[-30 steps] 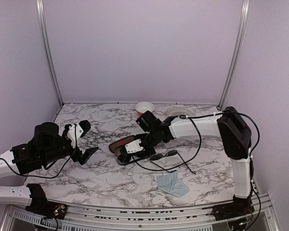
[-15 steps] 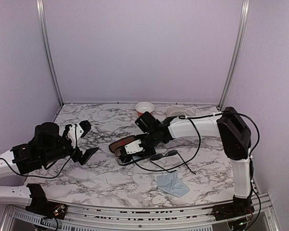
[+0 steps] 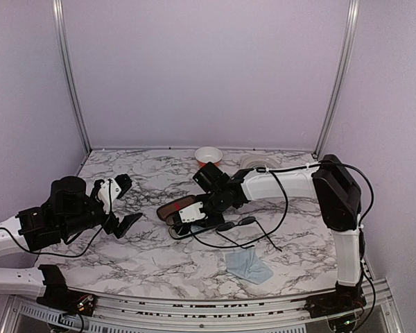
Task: Organize the sunglasses
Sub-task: Place the sunglasses in the sunglasses case.
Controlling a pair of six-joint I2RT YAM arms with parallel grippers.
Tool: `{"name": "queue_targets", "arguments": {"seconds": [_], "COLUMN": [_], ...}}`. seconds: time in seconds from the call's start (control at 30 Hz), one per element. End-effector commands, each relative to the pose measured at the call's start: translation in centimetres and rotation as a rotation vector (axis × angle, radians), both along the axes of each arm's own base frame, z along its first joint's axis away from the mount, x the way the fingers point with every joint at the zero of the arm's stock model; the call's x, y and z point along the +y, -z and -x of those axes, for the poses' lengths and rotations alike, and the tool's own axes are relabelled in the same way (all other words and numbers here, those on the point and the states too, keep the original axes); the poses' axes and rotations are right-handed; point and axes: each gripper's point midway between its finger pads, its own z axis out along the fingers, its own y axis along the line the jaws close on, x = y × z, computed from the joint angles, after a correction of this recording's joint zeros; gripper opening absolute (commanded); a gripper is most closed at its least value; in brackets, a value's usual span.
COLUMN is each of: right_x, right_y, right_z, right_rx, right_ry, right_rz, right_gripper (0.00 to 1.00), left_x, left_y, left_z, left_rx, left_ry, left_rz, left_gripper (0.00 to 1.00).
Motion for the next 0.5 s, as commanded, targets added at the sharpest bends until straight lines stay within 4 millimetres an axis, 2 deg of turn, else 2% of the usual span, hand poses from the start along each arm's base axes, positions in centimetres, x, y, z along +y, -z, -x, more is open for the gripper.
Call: {"name": "queue_targets", "arguments": {"seconds": [0.0,0.27,0.47], "right_x": [-0.7,-0.2,0.0], "right_y": [0.8,-1.4,-1.9], "right_z": [1.1,0.9,1.4], "right_rx": [0.036,-0.001,-0.015], "right_ry": [0.019,0.032,0.034], "right_rz": [0.043,-0.017,-0.050], "right_gripper": [0.16,0.23,0.23], "left_x": [-0.2,-0.3,-0.8], "left_y": [0.3,0.7,1.7], "left_z": [0.0,-0.1,0.1], "left_rx": [-0.005,0.002,0.047], "left_ry": [0.009,0.009,0.026], "left_rz": [-0.002,-0.015,-0.021], "left_gripper": [0.99,0.99,0.99]}}
